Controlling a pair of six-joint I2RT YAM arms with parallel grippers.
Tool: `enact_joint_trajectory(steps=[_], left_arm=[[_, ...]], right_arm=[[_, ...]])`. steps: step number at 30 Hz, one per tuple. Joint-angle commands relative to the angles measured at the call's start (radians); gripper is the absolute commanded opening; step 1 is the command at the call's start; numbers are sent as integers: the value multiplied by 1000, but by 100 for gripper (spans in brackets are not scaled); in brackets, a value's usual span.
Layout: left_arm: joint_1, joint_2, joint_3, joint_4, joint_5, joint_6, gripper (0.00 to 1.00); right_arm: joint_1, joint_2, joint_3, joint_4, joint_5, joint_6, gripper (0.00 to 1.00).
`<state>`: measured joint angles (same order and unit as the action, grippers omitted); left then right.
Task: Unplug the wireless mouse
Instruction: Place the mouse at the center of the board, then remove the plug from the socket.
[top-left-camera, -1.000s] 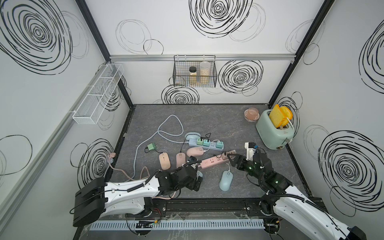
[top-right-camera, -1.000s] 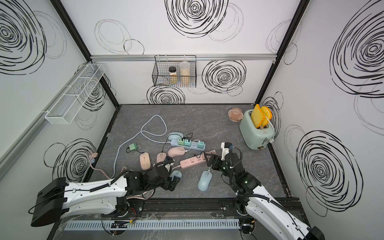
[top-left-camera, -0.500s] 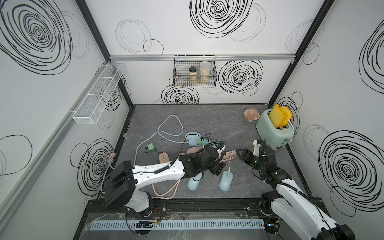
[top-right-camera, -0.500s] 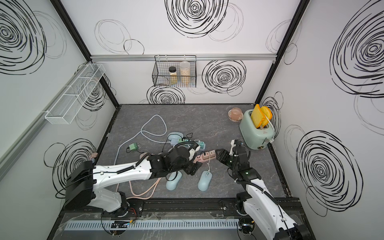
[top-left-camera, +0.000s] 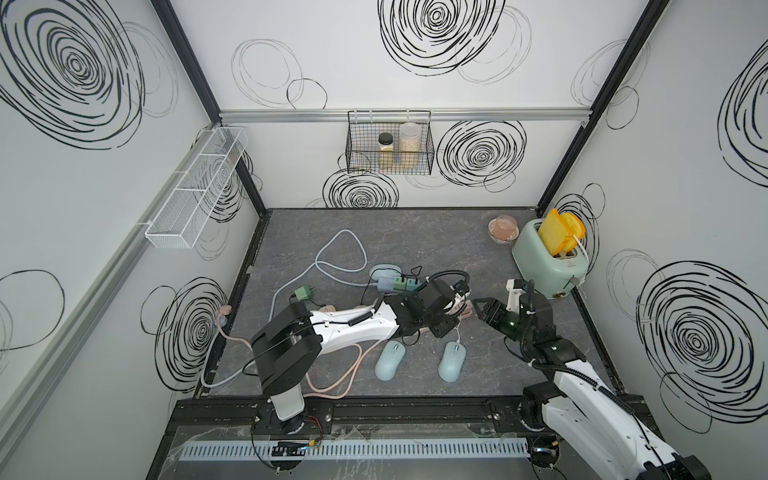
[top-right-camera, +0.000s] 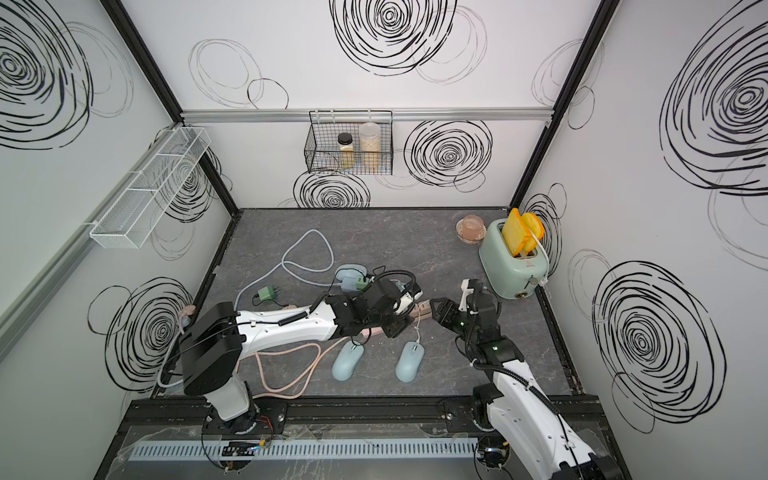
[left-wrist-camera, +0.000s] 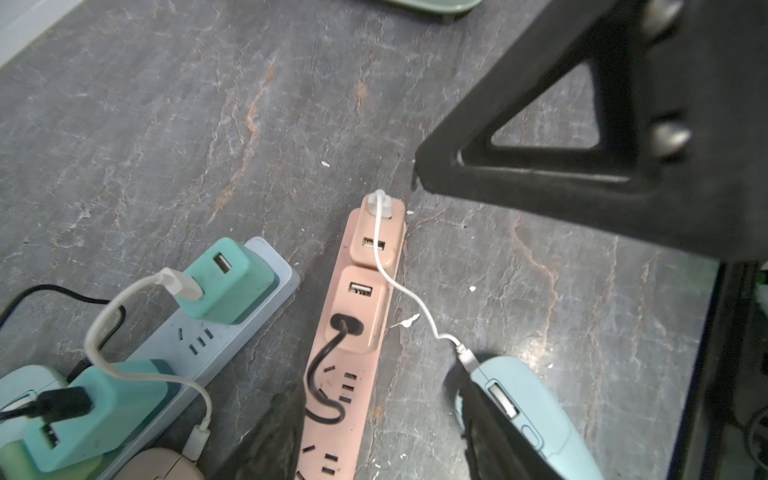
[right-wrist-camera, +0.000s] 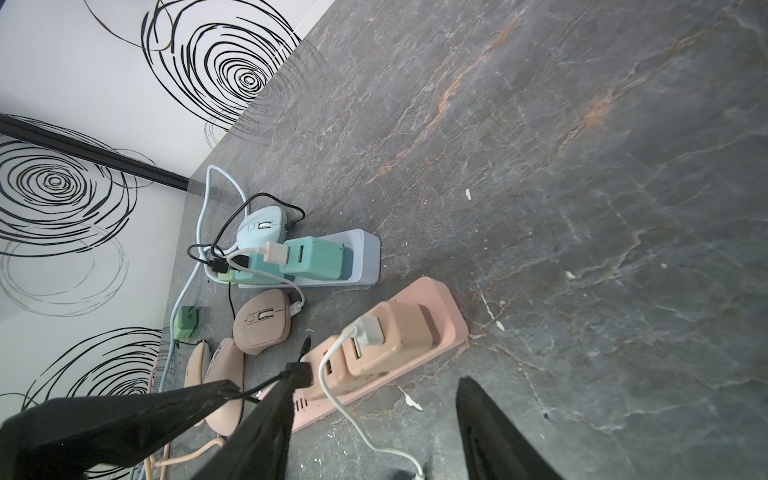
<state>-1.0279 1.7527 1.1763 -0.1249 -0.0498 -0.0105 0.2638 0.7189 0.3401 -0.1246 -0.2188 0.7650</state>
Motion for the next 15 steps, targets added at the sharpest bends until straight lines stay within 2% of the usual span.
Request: enact_joint_trajectory(steps=[1,7,15], left_arm=[[9,34,50,-10,-2,72,62],[12,91,74,-5,-7,108,57],[14,144,103,-3,-18,141,56]], right_arm=[[-5,-17,-13,-13,-9,-7,65],[-5,-22,-27,-7,-16,-4,63],[-6,-24,-46,-3,-16,-4,62]])
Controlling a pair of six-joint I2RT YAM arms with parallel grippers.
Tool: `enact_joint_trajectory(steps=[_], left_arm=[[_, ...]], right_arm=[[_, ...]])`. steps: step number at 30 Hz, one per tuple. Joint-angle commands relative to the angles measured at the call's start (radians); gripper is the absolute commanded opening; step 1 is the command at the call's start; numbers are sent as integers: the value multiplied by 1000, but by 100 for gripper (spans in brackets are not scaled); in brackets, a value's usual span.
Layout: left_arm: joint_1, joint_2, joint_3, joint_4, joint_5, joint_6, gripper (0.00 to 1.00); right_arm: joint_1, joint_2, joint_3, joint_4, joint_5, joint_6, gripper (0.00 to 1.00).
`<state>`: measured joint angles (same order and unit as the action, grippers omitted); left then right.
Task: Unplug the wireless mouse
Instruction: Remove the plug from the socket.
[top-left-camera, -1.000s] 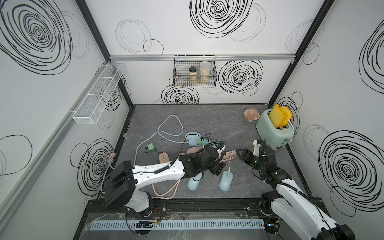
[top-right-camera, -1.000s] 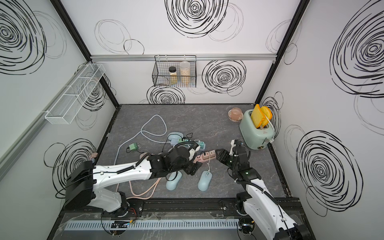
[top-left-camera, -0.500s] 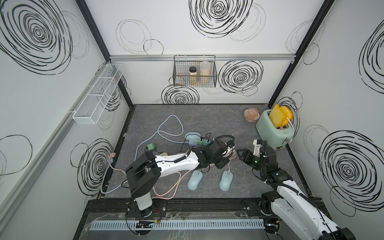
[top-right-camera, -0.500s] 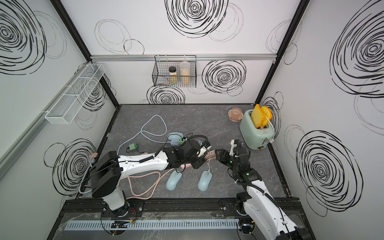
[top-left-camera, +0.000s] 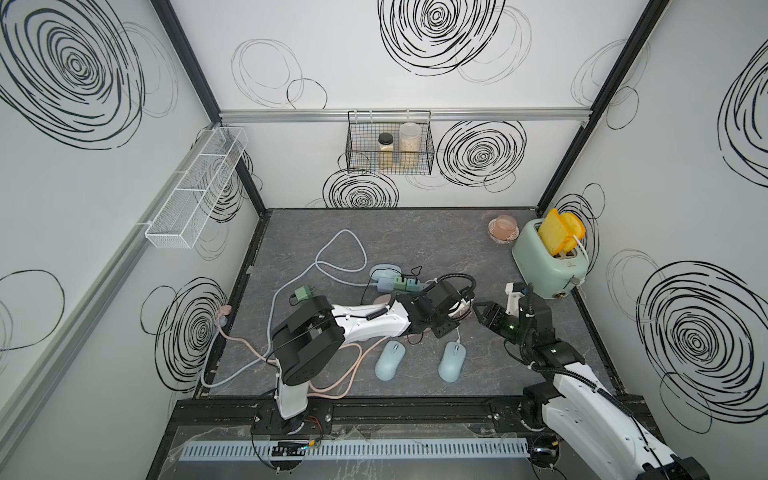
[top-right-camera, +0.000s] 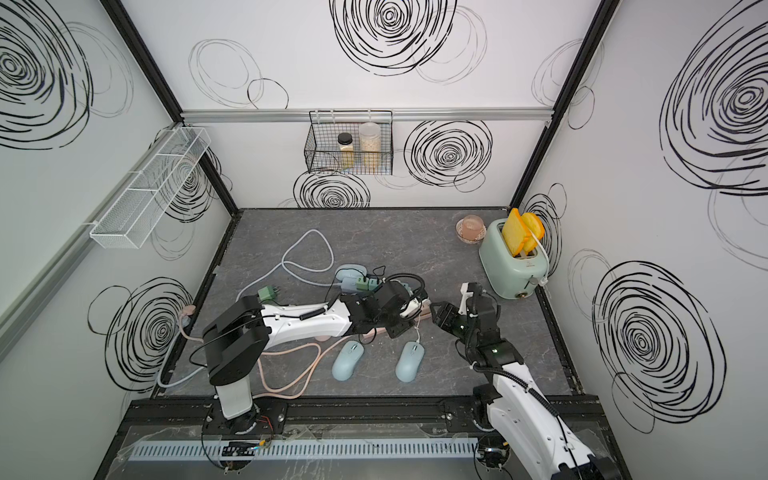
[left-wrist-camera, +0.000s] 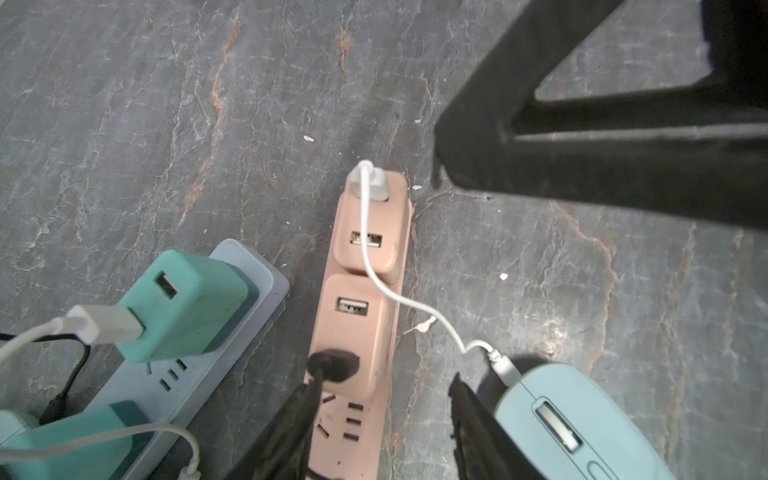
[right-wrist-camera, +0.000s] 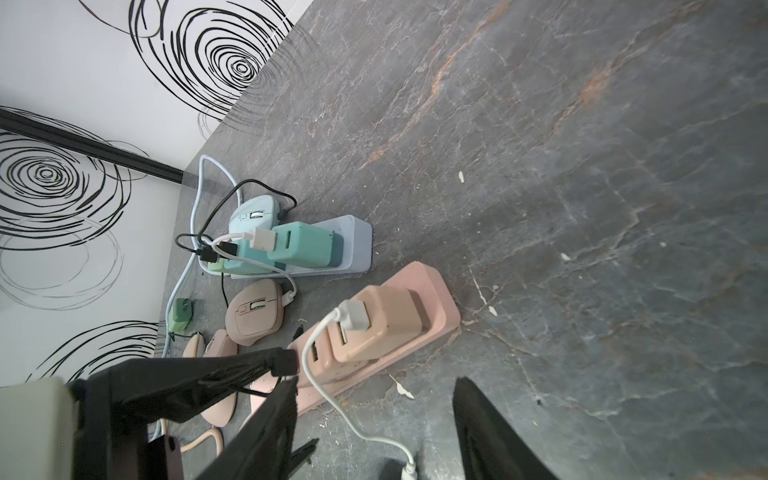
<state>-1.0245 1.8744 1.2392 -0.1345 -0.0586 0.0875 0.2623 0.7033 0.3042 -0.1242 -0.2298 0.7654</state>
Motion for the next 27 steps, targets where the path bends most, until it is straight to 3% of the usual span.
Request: enact_joint_trajectory(steps=[1,16,21,26,27], left_arm=[[10,29,46,6,-11,48,55],[17,81,66,16,14,54,39],[28,86,65,21,35,45,25],[37,86,62,21,56,35,0],[37,88,64,17,58,32,0]], right_arm=[[-5,-9,-12,-2,-5,-5,62],[-5,64,-46,73,-10,1,62],[-5,110,-38,119,-12,3,62],[-5,163,-20,135,-22,6,62],[-5,173,-20,143,-25,6,62]])
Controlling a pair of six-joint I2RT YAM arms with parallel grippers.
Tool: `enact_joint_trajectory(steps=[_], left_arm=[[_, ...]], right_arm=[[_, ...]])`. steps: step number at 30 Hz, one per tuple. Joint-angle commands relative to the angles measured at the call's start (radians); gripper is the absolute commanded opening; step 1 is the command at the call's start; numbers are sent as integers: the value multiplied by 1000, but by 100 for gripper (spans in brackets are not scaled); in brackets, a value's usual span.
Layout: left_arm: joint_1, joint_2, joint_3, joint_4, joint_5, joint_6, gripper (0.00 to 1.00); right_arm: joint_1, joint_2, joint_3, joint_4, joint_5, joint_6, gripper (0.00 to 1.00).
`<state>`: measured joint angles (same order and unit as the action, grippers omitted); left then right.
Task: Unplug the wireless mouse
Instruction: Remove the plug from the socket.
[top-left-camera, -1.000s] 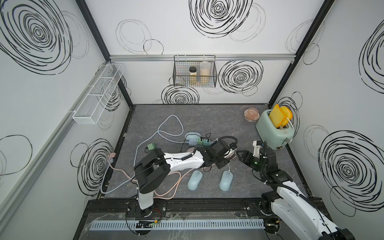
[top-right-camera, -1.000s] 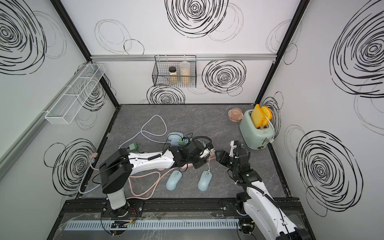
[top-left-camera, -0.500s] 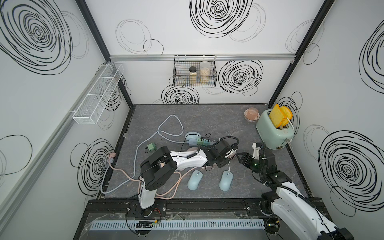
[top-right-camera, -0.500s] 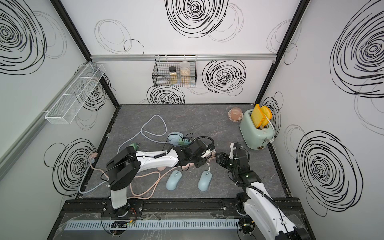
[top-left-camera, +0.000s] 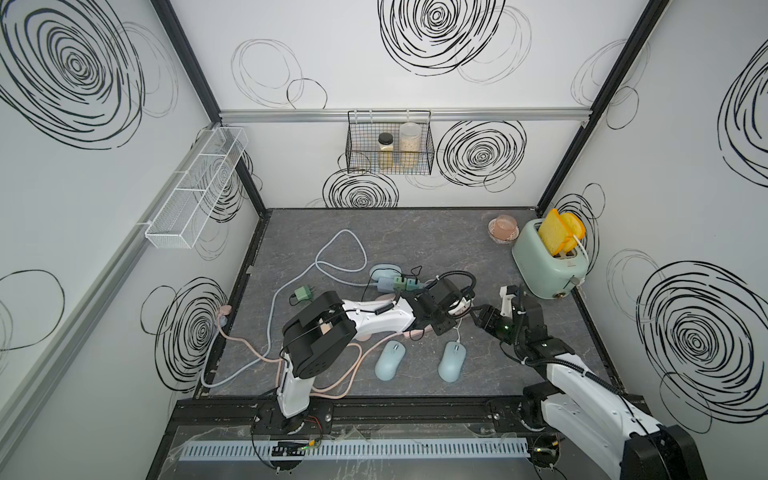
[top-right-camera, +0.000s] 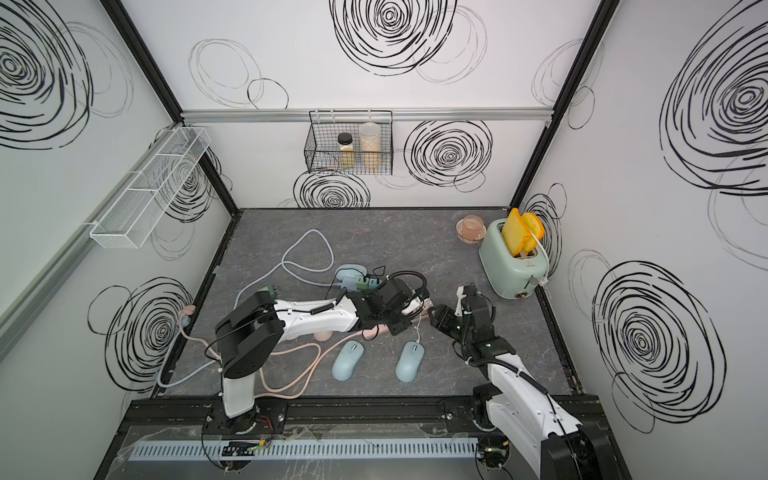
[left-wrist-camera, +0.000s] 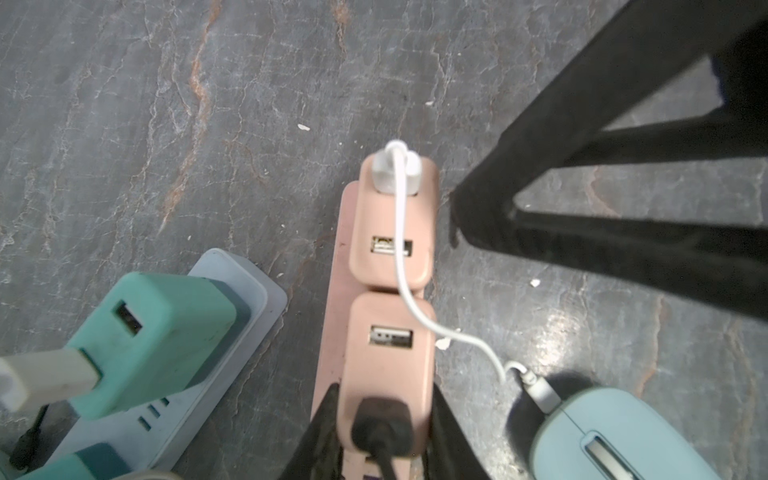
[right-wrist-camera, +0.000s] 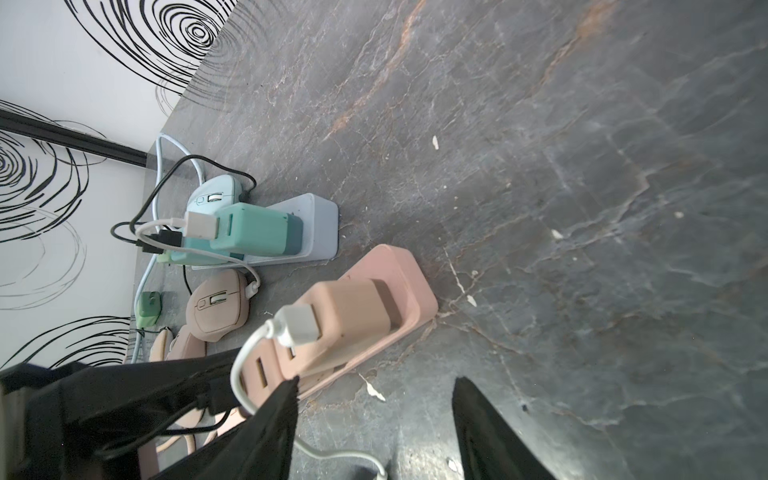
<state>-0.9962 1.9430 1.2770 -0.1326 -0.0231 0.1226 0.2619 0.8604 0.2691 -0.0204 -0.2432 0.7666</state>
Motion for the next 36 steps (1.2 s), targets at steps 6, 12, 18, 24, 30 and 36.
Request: enact_joint_trajectory(steps=[6,12,18,24,30,36], left_arm=[[10,29,37,-1,41,0,0],[13,34,38,-4,39,-1,0],[13,28,30,1,38,-7,0],[12,20,28,4,48,-12,0],[13,17,28,7,56,-15,0],[28,13,48,-7,131,-34,0]], right_arm=[[-1,64,25,81,-29,19,62],[14,76,33,101,-21,23,63],[20,99,34,106,-26,31,64],[21,113,25,105,9,51,65],[21,131,15,109,18,61,66],[26,144,9,44,76,57,63]])
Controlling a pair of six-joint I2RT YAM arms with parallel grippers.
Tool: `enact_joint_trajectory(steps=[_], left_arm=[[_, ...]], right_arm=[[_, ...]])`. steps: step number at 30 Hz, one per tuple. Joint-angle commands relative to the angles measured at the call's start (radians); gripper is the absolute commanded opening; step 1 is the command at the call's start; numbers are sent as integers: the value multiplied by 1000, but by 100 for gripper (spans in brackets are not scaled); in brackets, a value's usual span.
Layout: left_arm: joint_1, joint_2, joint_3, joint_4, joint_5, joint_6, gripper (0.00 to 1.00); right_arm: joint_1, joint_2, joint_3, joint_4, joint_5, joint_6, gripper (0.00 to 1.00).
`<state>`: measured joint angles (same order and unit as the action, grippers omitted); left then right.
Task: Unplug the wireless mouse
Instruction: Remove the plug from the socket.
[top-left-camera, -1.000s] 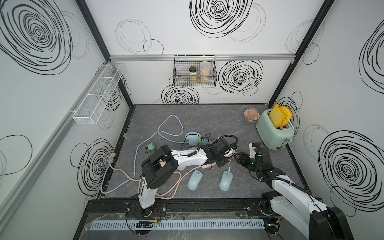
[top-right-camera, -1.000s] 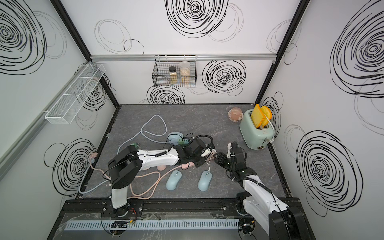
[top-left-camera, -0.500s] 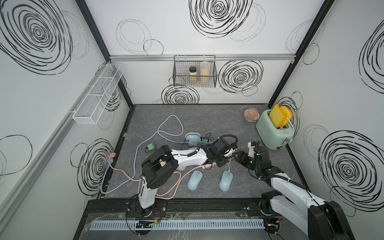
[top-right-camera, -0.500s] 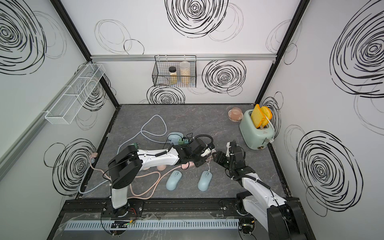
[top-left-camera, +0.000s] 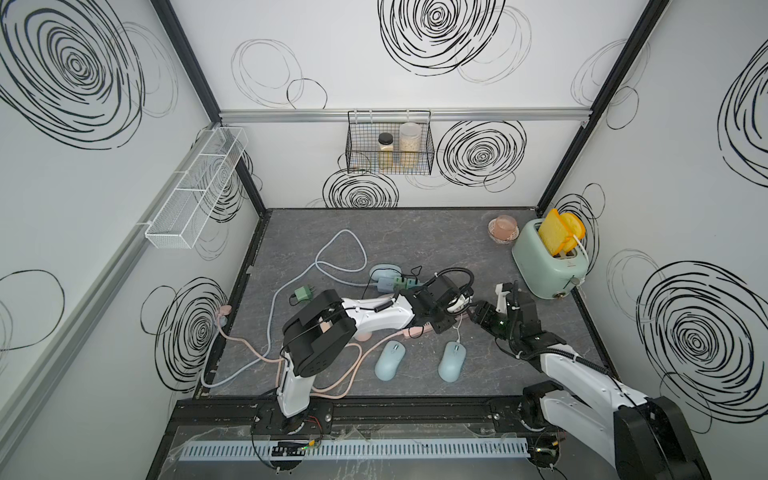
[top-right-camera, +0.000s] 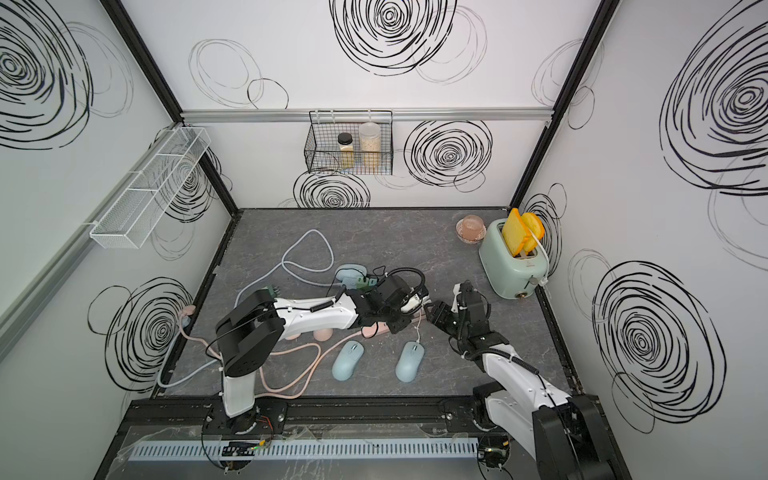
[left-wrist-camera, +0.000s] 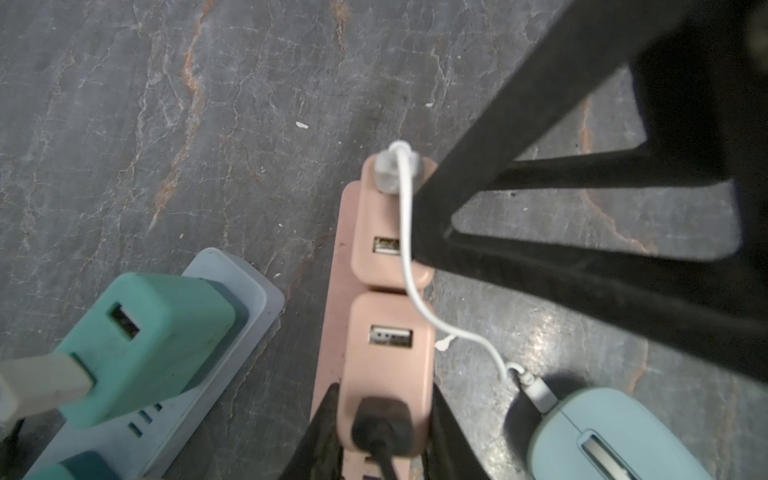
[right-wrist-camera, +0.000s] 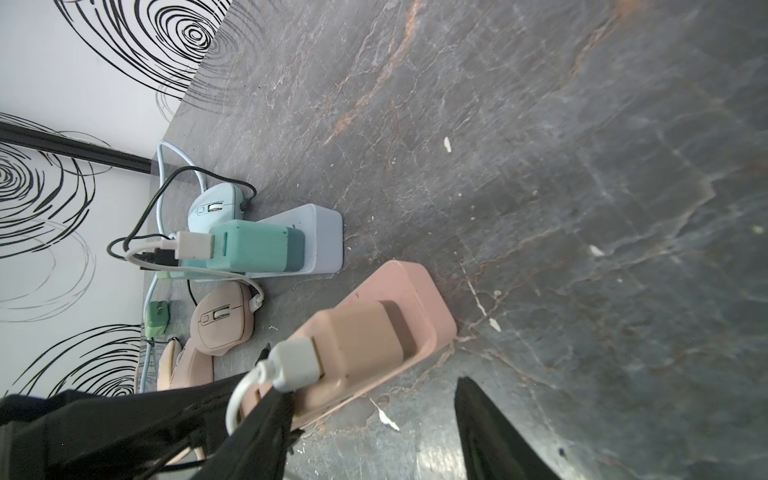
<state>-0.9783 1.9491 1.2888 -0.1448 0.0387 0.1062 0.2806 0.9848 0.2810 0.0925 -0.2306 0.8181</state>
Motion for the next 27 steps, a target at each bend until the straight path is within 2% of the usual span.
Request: enact_joint_trajectory(steps=[1,3,6,12,14,16,20,22,24,27], left_arm=[[15,4,38,8,86,-28,0],[28,-3,39,21,119,-50,0],[31,-22,28,55,104,-68,0],[-15,-64,-15,133,-74,-55,0],[-20,-61,-9,127,-91,-56,0],[-12,-45,22,82,-42,-70,0],[32,1,107,-23,164,-109,0],[45,22,149,-70,217,-114,0],[44,29,167,-90,186,-112,0],[19,-11,115,-22,79,-101,0]], right_arm=[[10,21,-10,-72,69,7,63],[20,24,-25,-73,85,10,62],[43,29,-43,-72,113,19,61],[83,46,-60,-70,152,40,61],[97,53,-60,-70,164,48,61],[110,65,-60,-66,174,54,61],[119,95,-55,-60,162,54,61],[121,118,-42,-70,150,46,61],[122,134,-38,-66,146,48,61],[122,139,-44,-60,149,55,61]])
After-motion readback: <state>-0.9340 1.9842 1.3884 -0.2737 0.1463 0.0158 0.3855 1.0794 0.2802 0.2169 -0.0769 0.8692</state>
